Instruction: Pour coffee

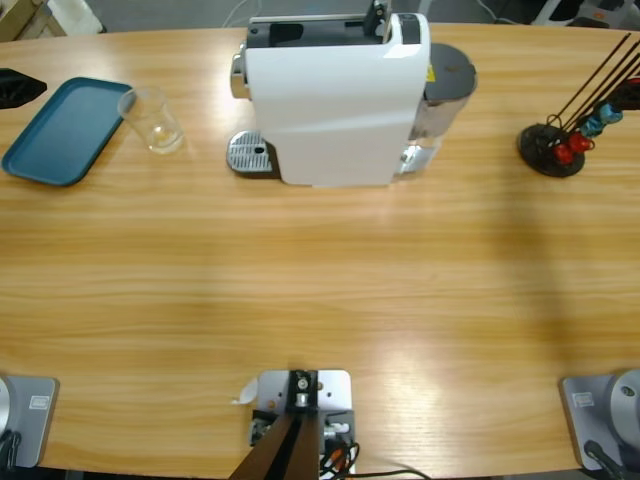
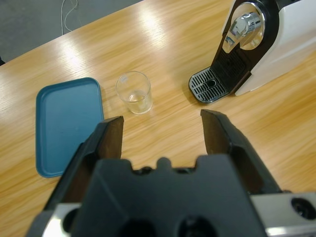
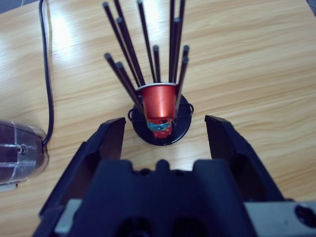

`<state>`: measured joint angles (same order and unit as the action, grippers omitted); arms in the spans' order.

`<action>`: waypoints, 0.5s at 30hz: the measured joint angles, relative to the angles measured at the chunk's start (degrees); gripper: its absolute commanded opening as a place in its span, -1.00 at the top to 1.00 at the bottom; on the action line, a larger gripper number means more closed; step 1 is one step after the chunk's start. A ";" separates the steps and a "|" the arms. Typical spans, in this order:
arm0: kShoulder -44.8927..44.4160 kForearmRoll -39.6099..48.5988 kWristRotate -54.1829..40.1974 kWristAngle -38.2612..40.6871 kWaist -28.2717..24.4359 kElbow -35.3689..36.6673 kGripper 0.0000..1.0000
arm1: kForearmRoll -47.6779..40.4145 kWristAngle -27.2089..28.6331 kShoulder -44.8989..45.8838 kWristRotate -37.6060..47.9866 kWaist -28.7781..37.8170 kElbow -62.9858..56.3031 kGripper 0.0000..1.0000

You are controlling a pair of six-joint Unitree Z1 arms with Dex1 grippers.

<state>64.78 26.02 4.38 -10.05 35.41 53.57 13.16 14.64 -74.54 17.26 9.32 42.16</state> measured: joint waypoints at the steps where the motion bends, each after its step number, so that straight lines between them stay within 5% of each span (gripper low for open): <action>1: -0.11 0.00 0.00 0.00 0.00 0.00 -0.34 | 0.00 0.00 0.00 0.00 -0.11 0.00 0.02; 15: -0.31 0.00 -0.02 0.00 0.00 0.00 -0.34 | -0.06 -0.01 0.00 0.00 -0.30 0.00 1.00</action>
<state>64.47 26.02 4.36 -10.05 35.41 53.57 13.10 14.64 -74.54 17.26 9.02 42.16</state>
